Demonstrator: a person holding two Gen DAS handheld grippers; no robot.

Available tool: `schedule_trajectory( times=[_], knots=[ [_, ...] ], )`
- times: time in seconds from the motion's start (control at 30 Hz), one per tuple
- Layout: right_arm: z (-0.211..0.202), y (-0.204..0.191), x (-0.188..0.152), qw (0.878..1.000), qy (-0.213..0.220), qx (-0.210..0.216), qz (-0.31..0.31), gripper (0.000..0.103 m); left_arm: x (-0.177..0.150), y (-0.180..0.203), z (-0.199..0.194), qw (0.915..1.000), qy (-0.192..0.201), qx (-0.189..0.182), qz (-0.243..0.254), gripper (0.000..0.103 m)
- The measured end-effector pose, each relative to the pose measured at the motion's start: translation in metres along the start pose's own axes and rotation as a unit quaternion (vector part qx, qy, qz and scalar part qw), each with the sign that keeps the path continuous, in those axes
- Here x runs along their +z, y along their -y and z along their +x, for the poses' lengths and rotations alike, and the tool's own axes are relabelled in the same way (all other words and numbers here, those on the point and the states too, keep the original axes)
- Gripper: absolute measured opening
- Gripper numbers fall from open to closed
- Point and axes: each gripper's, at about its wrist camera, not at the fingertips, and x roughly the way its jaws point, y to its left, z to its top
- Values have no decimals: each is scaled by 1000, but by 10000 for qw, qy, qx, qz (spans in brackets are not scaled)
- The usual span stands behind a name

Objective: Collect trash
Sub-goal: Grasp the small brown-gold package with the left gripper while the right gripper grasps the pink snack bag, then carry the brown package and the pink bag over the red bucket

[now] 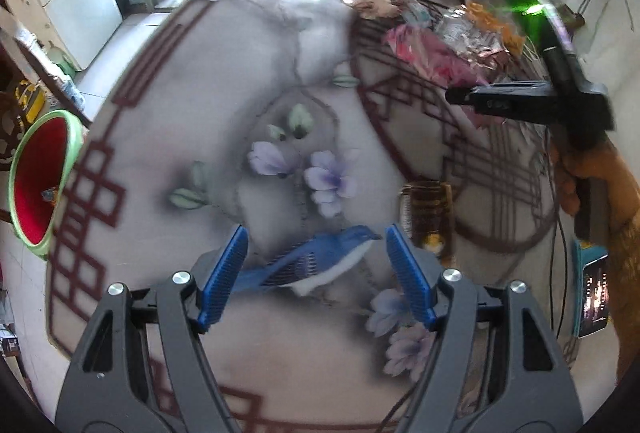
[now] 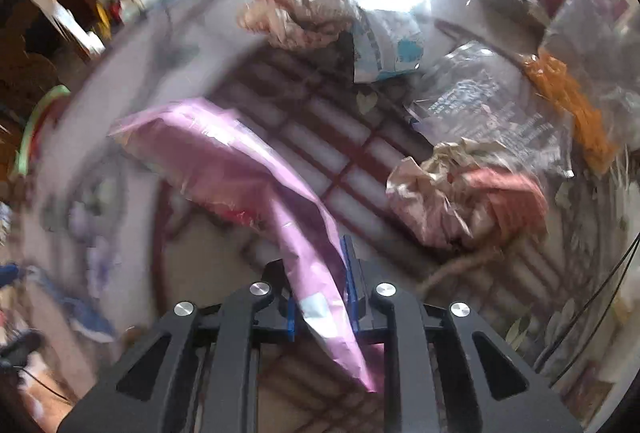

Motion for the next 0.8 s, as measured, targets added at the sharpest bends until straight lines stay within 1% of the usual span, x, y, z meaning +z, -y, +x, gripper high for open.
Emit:
schedule_trajectory(
  times=[0.1,0.2,0.23,0.3,0.37,0.5,0.63,0.67,0.7,0.73,0.77,0.8],
  knots=[
    [-43,2,-23,9981,457,216,362,14,0,19,10,9997,-67,-135,187,69],
    [-80,6,-51,9928,782,441,795,14,0,37,21,9987,-166,-309,368,69],
    [-86,9,-54,9911,840,444,928,14,0,42,25,9984,-196,-333,418,69],
    [-98,10,-72,9867,937,479,1237,14,0,51,33,9977,-274,-362,508,69],
    [-102,9,-78,9827,995,528,1473,15,2,59,41,9971,-321,-415,548,69],
    [-101,10,-88,9748,931,666,1914,15,3,64,56,9963,-467,-420,585,69],
    [-105,9,-89,9749,917,560,1951,15,3,66,68,9957,-580,-421,590,68],
    [-105,7,-88,9747,932,556,1956,15,5,66,69,9957,-550,-425,606,65],
    [-107,6,-87,9742,963,571,1961,15,5,66,70,9957,-540,-407,625,60],
    [-108,3,-85,9742,982,592,1946,15,5,64,70,9959,-497,-405,644,48],
    [-109,0,-83,9744,997,604,1921,15,6,62,70,9960,-475,-385,644,44],
    [-107,-2,-82,9747,1006,611,1899,15,7,59,69,9960,-482,-462,600,44]
  ],
)
